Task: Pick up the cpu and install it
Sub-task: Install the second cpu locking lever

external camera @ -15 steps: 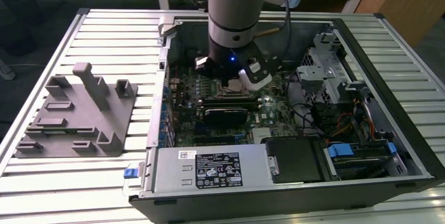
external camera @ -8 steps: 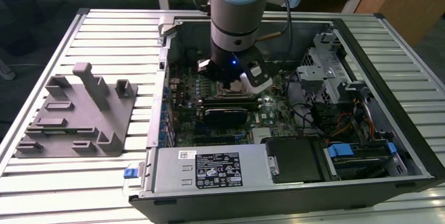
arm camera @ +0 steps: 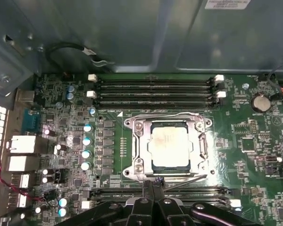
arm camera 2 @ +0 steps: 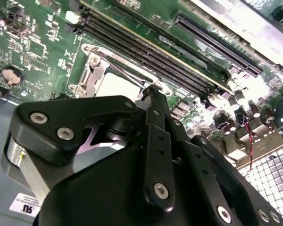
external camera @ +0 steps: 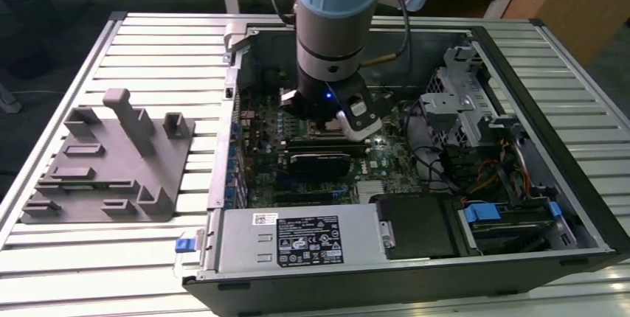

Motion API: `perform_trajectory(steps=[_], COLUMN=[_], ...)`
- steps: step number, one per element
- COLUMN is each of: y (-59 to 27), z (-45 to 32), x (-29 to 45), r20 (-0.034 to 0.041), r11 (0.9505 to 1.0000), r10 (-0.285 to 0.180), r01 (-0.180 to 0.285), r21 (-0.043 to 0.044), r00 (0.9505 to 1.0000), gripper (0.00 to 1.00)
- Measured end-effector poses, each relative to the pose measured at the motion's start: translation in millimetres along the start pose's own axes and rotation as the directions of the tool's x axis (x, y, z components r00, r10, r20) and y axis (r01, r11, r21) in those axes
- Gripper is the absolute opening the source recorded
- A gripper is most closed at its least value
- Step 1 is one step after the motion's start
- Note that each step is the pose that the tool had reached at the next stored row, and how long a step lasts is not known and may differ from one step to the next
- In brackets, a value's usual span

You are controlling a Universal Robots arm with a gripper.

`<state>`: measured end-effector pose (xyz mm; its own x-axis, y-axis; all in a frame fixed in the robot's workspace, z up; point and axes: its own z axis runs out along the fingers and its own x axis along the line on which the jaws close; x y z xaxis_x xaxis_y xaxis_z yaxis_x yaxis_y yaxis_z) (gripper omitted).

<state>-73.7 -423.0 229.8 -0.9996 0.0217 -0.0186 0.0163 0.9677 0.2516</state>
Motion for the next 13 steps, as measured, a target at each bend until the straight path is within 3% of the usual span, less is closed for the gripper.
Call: perform_trajectory(steps=[5,10,13], y=[-2.9,-7.9,-11.3], z=[3.7,8.9,10.2], x=[8.3,9.7,9.7], r20=[0.0009,0.0011,0.0009], r11=[1.0000,1.0000,1.0000], r10=[0.003,0.004,0.005], r01=[-0.003,-0.004,-0.005], r21=[-0.0001,-0.0015,-0.0082], r00=[1.0000,1.0000,1.0000], gripper=[0.11,0.11,0.11])
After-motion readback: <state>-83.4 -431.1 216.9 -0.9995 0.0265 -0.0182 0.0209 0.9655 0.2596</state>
